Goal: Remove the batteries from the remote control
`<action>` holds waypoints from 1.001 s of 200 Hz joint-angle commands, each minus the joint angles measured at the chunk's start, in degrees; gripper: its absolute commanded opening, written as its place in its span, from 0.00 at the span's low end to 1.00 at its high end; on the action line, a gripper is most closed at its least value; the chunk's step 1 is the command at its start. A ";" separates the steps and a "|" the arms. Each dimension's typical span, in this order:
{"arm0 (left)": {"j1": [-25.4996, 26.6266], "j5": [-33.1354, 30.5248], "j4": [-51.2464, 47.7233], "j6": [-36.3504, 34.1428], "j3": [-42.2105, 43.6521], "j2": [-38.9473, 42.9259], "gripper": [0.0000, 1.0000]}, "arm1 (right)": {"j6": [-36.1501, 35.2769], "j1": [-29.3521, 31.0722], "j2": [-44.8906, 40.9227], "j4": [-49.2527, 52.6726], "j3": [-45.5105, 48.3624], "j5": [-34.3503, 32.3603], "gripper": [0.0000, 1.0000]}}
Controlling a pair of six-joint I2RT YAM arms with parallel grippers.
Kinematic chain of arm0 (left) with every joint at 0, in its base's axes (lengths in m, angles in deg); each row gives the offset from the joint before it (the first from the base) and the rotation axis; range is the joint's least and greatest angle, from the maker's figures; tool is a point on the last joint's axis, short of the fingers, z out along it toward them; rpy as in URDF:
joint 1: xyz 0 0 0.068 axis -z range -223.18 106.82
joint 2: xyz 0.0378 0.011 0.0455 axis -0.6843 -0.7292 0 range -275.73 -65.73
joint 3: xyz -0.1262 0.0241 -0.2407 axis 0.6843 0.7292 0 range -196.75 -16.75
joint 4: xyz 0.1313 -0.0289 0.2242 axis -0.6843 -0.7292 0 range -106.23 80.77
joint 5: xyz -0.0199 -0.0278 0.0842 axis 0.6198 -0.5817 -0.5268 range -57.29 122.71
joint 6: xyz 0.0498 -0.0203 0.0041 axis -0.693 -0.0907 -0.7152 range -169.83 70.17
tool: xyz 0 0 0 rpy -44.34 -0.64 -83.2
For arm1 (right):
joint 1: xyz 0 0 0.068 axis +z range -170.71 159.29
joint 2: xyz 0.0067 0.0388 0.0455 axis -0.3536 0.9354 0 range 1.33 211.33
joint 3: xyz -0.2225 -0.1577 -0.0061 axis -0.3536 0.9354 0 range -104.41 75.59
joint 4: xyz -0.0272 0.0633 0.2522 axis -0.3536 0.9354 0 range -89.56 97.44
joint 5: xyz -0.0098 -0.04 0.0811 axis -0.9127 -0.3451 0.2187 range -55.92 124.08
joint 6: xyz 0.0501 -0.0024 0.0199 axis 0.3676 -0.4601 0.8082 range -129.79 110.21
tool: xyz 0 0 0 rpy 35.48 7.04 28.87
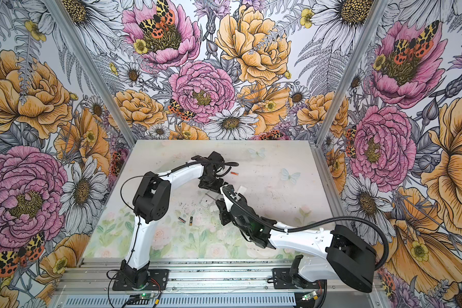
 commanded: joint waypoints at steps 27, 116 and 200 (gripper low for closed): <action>-3.16 3.10 1.62 7.48 -4.96 7.35 0.99 | 3.63 -4.36 -6.26 5.73 3.79 -7.50 0.00; -9.05 -2.75 2.37 12.32 -6.08 20.83 0.99 | 9.58 -18.60 0.81 -1.67 6.28 -16.97 0.00; -13.02 -4.01 4.97 14.50 4.22 37.95 0.99 | 15.88 -25.48 1.49 -2.36 11.98 -3.21 0.69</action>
